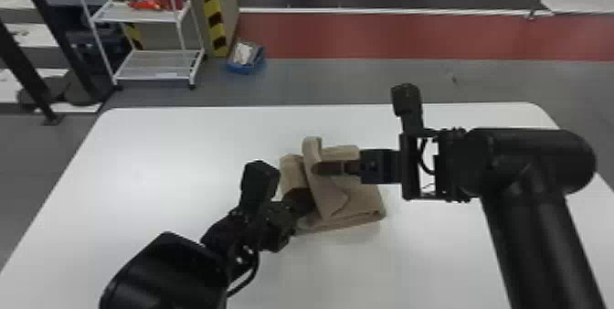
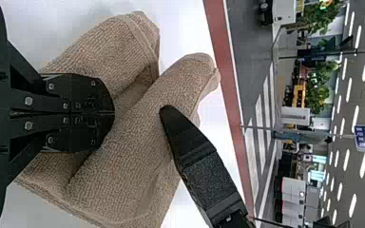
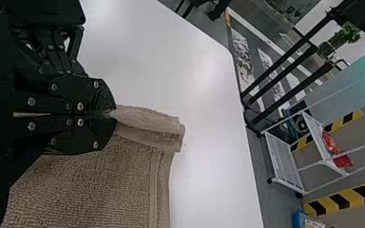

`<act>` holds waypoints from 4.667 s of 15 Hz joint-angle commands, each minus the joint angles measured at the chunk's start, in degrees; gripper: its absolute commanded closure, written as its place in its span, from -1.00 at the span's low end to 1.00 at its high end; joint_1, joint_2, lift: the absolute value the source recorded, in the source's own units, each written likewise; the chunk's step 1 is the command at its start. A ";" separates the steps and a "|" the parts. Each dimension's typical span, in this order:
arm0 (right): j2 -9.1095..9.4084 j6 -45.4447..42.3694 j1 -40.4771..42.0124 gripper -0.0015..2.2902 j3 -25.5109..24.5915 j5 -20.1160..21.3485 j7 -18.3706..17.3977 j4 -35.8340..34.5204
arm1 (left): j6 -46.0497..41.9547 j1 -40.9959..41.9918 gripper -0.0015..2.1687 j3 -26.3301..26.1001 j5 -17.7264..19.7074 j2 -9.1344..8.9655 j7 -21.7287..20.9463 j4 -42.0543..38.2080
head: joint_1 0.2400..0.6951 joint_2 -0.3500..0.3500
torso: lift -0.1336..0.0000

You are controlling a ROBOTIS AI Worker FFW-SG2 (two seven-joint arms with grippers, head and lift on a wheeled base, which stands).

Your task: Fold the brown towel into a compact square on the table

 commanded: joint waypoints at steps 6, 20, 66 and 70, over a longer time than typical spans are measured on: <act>0.23 -2.04 0.27 -1.00 0.60 -0.47 -0.76 1.55 | -0.18 0.09 0.33 0.05 0.05 0.09 -0.22 0.01 | 1.00 0.05 | -0.85; 0.23 3.76 4.49 -0.96 -4.85 -2.14 0.82 -6.36 | 0.00 11.43 0.33 12.44 0.23 2.90 -3.12 -22.23 | 1.00 0.15 | -0.85; 0.23 -27.53 30.41 0.96 -41.94 -7.94 13.13 -15.06 | -16.52 -0.08 0.33 14.55 -0.65 3.08 -4.08 6.25 | 1.00 -0.50 | -0.85; 0.23 -27.00 31.56 0.95 -41.32 -9.96 13.13 -17.35 | -15.47 -0.08 0.33 13.14 -1.36 2.99 -3.82 6.86 | 1.00 -0.54 | -0.85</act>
